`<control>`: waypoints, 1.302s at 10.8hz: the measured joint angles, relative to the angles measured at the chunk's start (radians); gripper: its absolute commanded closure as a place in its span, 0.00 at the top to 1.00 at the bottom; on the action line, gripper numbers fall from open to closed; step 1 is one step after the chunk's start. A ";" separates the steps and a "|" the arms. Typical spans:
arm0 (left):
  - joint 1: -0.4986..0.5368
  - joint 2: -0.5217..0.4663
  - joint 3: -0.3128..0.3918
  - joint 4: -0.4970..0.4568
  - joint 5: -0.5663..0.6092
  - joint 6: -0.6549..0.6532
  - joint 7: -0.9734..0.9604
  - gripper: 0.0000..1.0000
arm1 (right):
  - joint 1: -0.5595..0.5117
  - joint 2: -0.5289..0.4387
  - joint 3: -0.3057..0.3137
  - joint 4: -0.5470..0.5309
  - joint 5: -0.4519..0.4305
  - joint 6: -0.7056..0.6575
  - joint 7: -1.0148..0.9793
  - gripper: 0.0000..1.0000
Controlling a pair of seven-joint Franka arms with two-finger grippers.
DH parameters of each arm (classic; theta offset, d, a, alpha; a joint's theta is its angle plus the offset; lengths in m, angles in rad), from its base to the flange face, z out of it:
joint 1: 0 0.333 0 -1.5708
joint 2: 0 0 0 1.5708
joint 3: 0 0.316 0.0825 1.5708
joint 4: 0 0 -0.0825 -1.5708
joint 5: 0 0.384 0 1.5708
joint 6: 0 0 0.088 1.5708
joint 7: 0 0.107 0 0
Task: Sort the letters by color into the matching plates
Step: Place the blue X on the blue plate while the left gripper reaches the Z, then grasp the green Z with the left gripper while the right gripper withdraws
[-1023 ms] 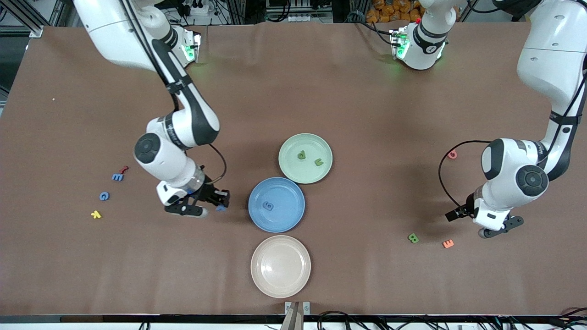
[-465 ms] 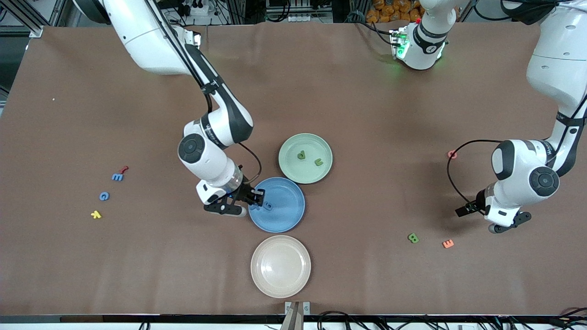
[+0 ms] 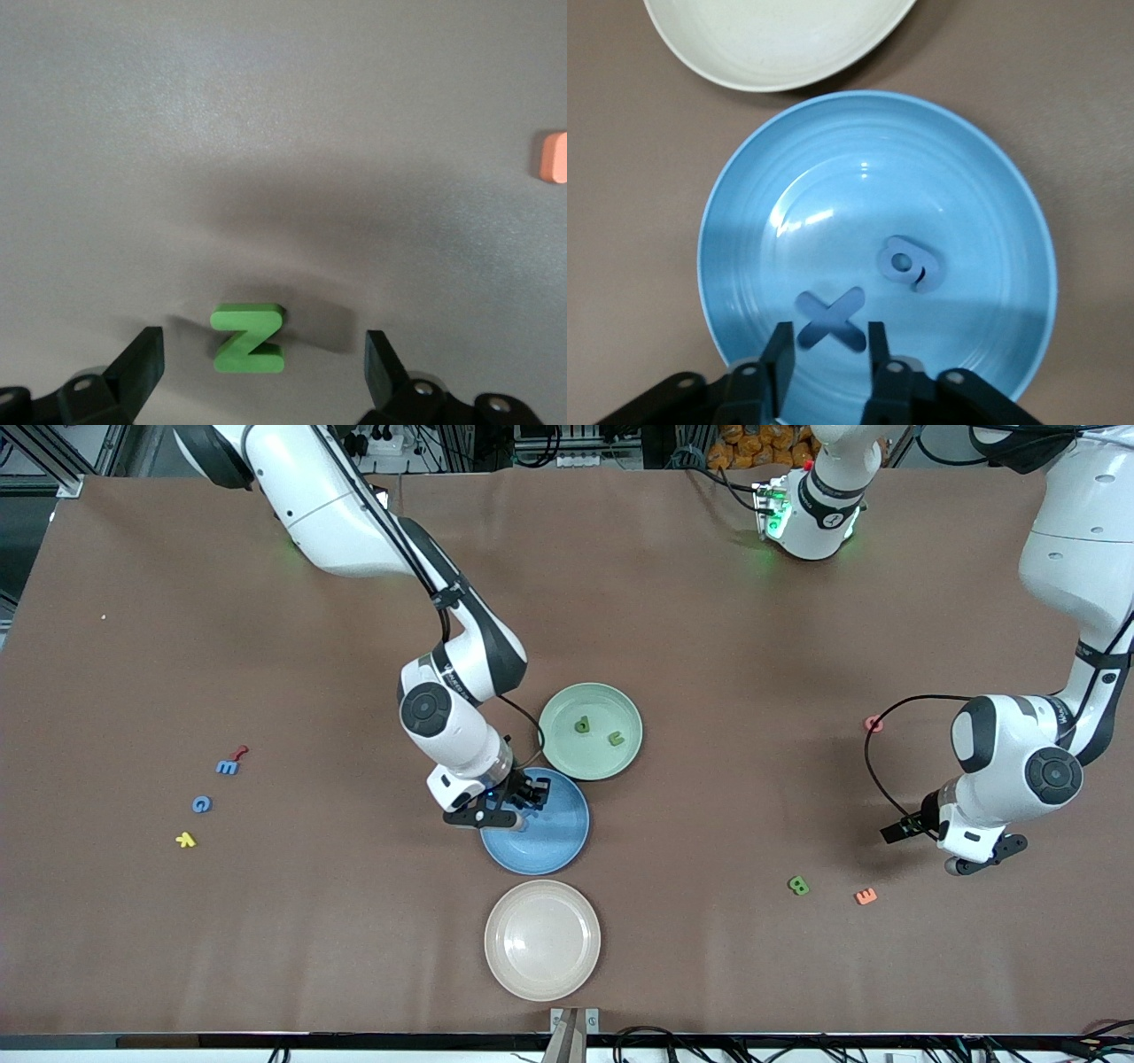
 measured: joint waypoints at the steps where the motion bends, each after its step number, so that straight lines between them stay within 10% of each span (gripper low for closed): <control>1: 0.000 0.000 0.000 0.000 0.000 0.000 0.000 1.00 | 0.004 0.003 -0.001 0.004 -0.001 0.000 0.000 1.00; 6: 0.000 0.009 0.000 -0.004 0.000 0.002 0.000 1.00 | -0.008 0.003 -0.022 0.008 -0.054 -0.021 -0.011 1.00; 8: 0.001 0.013 0.000 -0.004 0.006 0.011 0.000 0.08 | -0.023 0.000 -0.052 0.017 -0.056 -0.076 -0.038 1.00; 14: 0.014 0.008 -0.003 0.004 0.008 0.035 0.000 0.00 | -0.170 -0.028 -0.091 0.032 -0.057 -0.168 -0.136 1.00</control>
